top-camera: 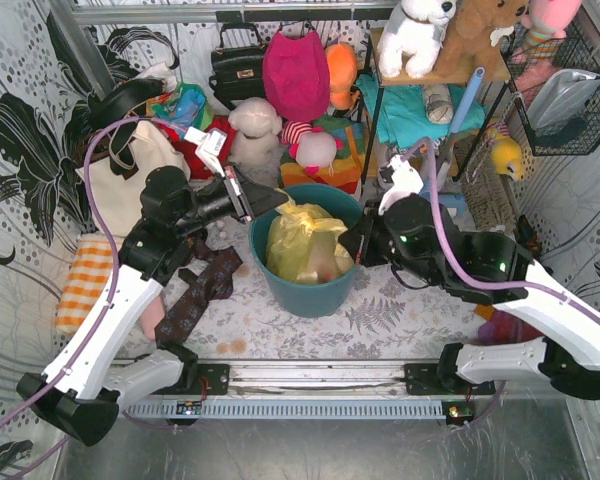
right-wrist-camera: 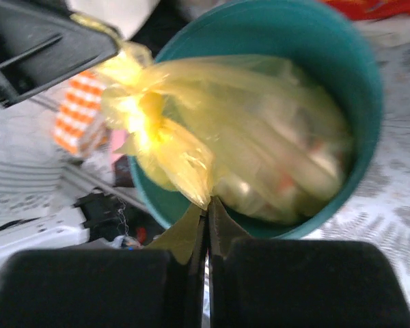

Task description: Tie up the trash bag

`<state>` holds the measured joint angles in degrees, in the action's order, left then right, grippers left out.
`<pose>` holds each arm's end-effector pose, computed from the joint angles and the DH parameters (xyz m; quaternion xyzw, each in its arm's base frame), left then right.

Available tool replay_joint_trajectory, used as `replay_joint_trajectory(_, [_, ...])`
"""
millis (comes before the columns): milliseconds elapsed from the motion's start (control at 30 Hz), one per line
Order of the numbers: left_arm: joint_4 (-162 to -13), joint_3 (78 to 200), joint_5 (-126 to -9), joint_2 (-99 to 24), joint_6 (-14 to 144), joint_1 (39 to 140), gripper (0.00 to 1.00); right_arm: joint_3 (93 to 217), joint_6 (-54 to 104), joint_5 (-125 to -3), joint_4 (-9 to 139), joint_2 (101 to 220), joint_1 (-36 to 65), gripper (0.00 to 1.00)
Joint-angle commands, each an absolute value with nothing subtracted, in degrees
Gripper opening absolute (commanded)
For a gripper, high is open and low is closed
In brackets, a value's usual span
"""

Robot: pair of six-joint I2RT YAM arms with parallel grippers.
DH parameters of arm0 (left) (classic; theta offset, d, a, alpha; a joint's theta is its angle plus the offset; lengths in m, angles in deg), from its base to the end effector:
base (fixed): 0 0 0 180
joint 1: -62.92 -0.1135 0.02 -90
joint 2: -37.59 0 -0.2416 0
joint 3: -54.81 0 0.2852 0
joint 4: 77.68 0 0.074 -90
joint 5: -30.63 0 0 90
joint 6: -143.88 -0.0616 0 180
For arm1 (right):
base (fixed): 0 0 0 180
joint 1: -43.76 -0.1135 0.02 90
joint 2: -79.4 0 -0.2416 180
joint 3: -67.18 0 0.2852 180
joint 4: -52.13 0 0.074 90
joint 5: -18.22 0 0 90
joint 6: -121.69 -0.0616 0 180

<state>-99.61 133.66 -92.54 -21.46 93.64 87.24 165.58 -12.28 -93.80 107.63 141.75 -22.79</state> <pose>0.2500 -0.1500 0.4126 0.1035 0.7105 -0.5270 0.4546 0.1255 0.2313 0.4517 -0.0487 0.8074 0.3770 0.4512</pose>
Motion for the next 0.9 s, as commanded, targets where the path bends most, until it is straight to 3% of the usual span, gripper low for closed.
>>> replay_joint_trajectory(0, [-95.4,131.7,-89.1,-19.4,92.0,87.2,0.00,177.0,-9.7,-107.9,131.9,148.8,-23.1,0.00])
replay_joint_trajectory(167, [-94.8,128.5,-86.0,-16.3,91.7,87.3,0.00,182.5,-15.6,-121.7,141.4,154.1,-23.1,0.00])
replay_joint_trajectory(400, [-106.3,130.3,-79.4,-13.7,83.1,87.2,0.00,183.4,-17.8,-131.4,141.7,157.7,-22.9,0.00])
replay_joint_trajectory(867, [-121.8,131.7,-65.9,-12.6,73.7,87.2,0.00,176.4,-23.4,-131.6,147.5,155.1,-16.1,0.00])
